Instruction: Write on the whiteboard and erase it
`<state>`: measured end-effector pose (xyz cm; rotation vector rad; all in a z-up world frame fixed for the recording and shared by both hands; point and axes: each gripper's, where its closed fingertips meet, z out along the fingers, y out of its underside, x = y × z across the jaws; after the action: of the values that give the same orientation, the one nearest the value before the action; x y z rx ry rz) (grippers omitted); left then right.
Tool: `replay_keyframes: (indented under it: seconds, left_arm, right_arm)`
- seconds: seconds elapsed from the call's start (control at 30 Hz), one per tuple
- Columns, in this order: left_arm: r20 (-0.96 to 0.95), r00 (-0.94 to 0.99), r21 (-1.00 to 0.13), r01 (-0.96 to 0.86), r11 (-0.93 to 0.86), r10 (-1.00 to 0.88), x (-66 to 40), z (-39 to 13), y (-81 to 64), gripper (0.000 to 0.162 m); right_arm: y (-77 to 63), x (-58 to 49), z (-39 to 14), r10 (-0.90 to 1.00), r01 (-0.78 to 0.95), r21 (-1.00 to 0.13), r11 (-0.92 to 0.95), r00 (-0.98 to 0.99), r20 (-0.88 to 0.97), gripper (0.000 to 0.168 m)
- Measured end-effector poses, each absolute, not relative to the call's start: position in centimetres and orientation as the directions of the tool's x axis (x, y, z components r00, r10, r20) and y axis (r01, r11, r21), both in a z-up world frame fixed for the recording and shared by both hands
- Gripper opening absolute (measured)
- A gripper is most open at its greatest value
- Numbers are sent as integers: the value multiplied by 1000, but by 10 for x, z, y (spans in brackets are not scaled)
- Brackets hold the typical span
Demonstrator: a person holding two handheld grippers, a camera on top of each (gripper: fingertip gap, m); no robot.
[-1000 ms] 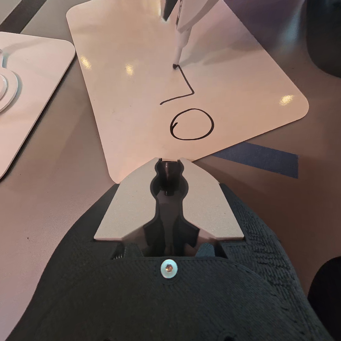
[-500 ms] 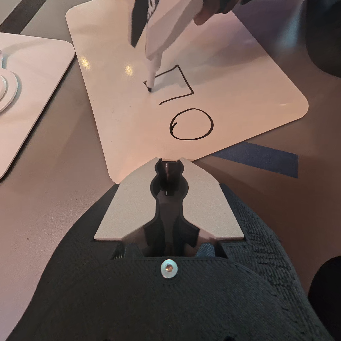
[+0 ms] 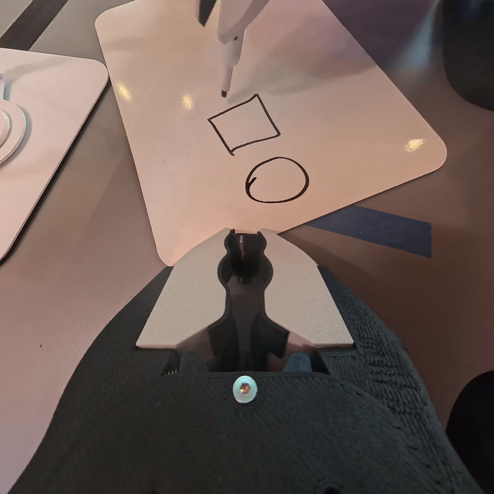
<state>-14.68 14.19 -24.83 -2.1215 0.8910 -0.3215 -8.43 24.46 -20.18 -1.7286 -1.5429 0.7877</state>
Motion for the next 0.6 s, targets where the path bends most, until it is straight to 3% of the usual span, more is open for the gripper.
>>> replay_keyframes:
  seconds: [0.6]
  left_arm:
    - [-65, 717, -756, -490, -435, -694, -146, -248, 141, 16]
  right_arm:
    - [284, -73, -206, 977, 596, -796, -105, 210, 28, 19]
